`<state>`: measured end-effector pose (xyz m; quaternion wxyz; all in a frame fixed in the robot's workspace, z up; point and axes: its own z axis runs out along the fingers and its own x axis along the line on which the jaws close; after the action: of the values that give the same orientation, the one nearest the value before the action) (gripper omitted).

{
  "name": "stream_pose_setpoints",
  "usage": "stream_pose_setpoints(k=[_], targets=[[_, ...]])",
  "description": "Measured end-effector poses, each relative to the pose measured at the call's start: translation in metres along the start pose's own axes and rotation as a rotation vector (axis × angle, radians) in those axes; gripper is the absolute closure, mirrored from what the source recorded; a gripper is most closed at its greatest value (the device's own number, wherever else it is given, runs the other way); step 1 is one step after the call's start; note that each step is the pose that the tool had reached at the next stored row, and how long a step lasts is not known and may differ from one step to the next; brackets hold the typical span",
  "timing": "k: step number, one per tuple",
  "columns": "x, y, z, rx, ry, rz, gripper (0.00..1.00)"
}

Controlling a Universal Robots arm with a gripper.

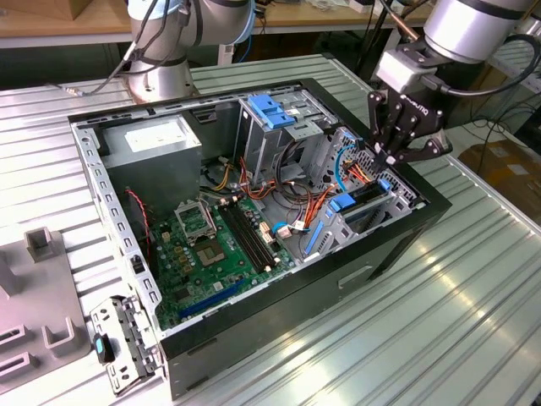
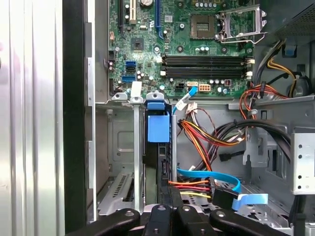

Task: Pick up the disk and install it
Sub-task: 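Insert the second disk wire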

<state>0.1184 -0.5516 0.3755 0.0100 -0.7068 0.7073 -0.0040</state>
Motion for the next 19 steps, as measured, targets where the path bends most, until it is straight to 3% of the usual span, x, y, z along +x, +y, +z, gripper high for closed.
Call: stream_pose_setpoints(k=[7,10,15,19], targets=[[-0.0001,0.0004,-0.015,0.0,-0.005,0.0,0.89],[-0.0002,0.0009,-0.0161,0.0,-0.0088,0.0,0.89],[-0.0015,0.0009,-0.0163,0.0,-0.0089,0.0,0.89],[-0.0075,0.0009,-0.0161,-0.0001,-0.0075,0.0,0.89]])
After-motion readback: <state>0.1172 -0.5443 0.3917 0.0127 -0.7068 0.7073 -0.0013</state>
